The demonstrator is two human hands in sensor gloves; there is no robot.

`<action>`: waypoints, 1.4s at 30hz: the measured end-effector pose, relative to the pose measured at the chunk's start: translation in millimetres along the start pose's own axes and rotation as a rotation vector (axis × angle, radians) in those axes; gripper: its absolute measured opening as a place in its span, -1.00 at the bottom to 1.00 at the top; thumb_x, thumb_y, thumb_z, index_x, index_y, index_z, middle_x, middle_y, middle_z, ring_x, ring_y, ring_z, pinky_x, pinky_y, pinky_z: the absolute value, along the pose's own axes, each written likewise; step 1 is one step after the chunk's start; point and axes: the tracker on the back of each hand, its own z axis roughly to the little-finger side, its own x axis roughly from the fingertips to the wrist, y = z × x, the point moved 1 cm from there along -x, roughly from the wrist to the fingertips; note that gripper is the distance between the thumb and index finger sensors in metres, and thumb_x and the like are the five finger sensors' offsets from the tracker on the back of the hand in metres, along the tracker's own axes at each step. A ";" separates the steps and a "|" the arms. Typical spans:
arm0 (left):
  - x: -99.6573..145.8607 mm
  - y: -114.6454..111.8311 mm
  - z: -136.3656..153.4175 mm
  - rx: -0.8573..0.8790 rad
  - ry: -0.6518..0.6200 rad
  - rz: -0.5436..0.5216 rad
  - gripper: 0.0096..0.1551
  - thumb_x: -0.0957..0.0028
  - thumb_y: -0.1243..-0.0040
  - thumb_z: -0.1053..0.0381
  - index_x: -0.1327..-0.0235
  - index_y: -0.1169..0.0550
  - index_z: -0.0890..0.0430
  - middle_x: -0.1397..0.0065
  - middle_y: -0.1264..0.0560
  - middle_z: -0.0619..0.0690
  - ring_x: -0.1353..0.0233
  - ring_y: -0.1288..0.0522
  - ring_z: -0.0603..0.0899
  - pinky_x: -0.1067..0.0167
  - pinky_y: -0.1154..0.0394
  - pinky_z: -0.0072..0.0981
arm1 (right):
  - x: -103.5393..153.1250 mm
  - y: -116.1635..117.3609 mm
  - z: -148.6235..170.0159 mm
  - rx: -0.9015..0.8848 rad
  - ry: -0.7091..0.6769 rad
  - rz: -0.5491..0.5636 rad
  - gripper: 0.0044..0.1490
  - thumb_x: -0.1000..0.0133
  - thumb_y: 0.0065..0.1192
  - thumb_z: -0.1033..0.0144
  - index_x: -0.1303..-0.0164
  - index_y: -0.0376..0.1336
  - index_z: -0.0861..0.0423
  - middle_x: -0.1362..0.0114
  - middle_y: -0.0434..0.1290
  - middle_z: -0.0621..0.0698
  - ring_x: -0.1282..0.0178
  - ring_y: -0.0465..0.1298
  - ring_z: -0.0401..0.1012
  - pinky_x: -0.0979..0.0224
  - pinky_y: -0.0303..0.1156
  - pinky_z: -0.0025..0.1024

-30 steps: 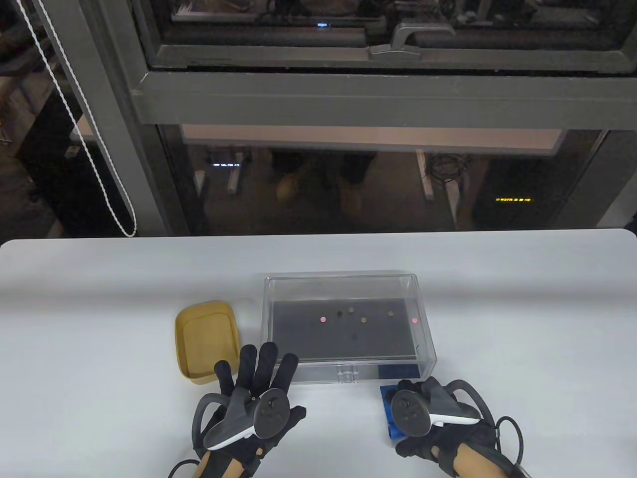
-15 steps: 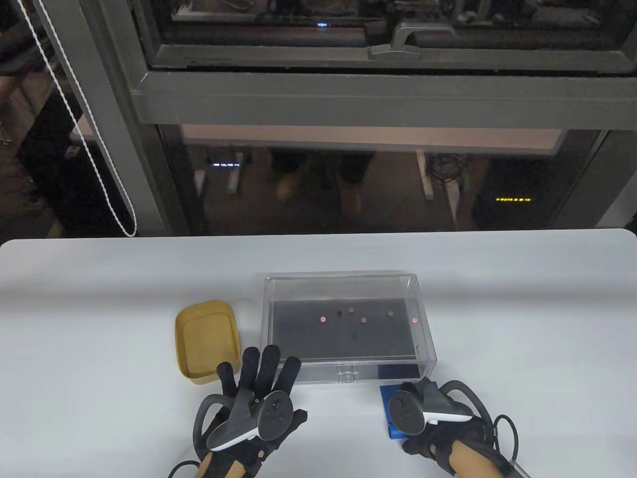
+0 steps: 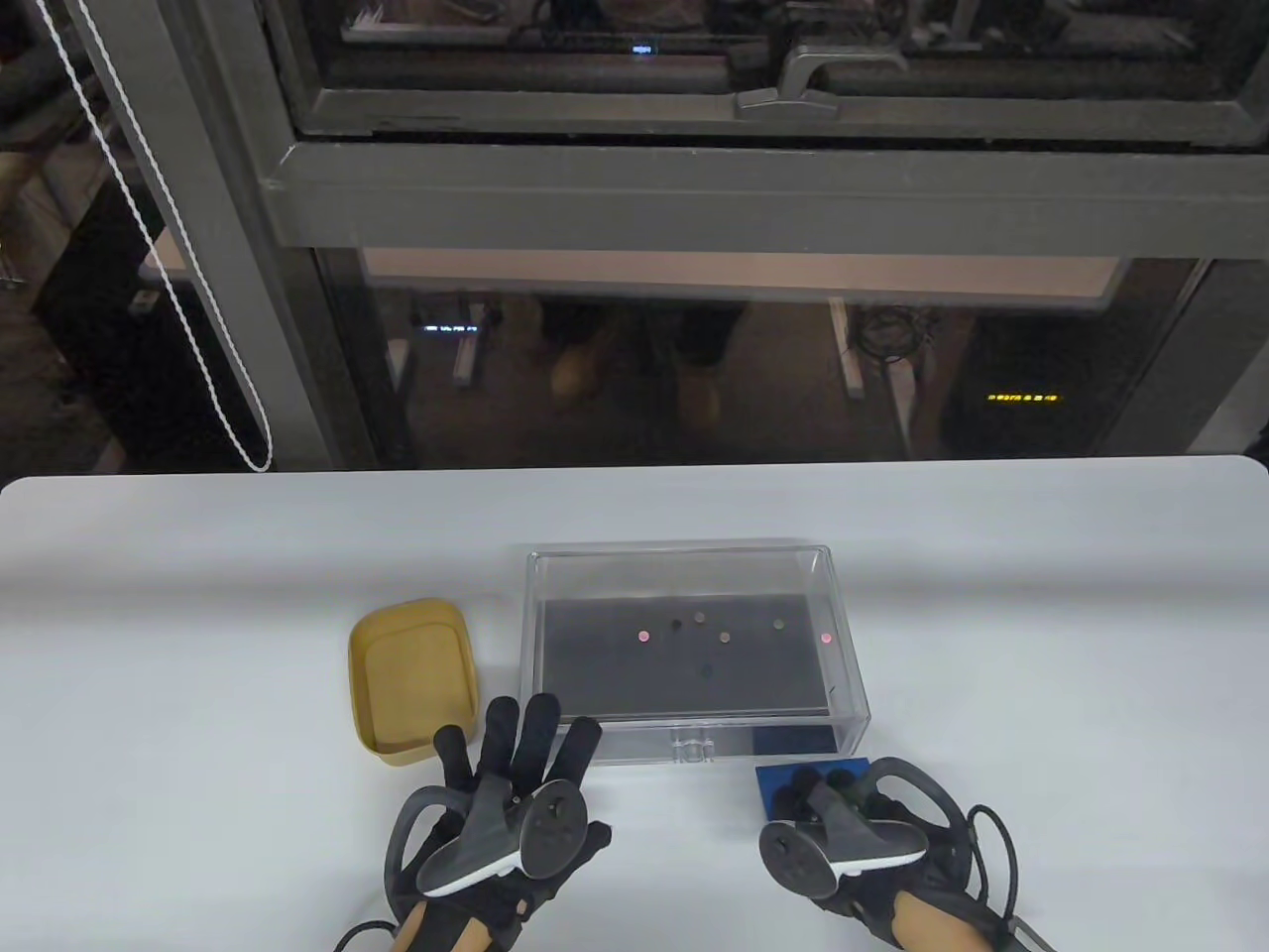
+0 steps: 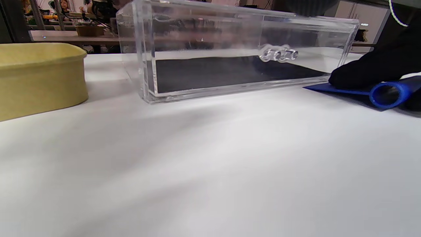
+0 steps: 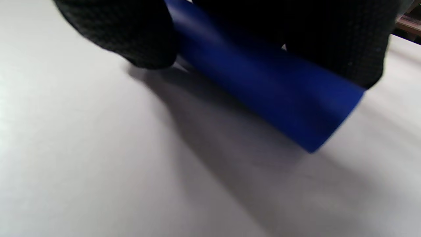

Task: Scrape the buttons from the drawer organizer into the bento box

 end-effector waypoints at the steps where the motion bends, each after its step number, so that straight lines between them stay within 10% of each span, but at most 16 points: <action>1: 0.1 -0.1 0.0 0.001 0.000 0.002 0.02 -0.16 0.18 -0.45 -0.58 0.35 -0.15 -0.69 0.51 0.14 -0.63 0.47 0.45 -0.34 0.38 0.67 | 0.6 -1.7 -0.2 -0.007 -0.002 0.010 0.00 -0.05 0.40 0.06 -0.49 0.09 0.40 -0.51 0.28 0.47 -0.36 0.47 0.45 -0.12 0.68 0.21; 20: 0.0 -0.8 0.8 0.002 0.009 0.021 0.02 -0.16 0.18 -0.45 -0.58 0.35 -0.14 -0.69 0.51 0.14 -0.63 0.47 0.45 -0.34 0.38 0.67 | 17.1 -13.7 37.0 -0.236 0.116 0.246 -0.09 0.11 0.58 -0.03 -0.34 0.28 0.18 -0.38 0.54 0.14 -0.24 0.63 0.17 -0.02 0.67 -0.02; 35: -0.7 -1.5 1.4 0.004 0.008 0.022 0.01 -0.16 0.18 -0.45 -0.59 0.35 -0.14 -0.70 0.51 0.14 -0.63 0.47 0.45 -0.35 0.37 0.67 | 27.8 -15.1 62.5 -0.364 0.184 0.306 -0.28 0.08 0.60 0.39 -0.29 0.31 0.16 -0.31 0.60 0.12 -0.15 0.64 0.10 -0.06 0.66 -0.17; 42: -0.9 -1.8 2.2 0.007 0.009 0.019 0.01 -0.16 0.18 -0.44 -0.59 0.34 -0.14 -0.70 0.50 0.14 -0.63 0.47 0.45 -0.35 0.37 0.66 | 40.1 -30.3 68.9 -0.501 0.153 0.356 -0.35 -0.03 0.47 0.30 -0.28 0.28 0.23 -0.25 0.59 0.19 -0.12 0.72 0.20 0.02 0.75 0.07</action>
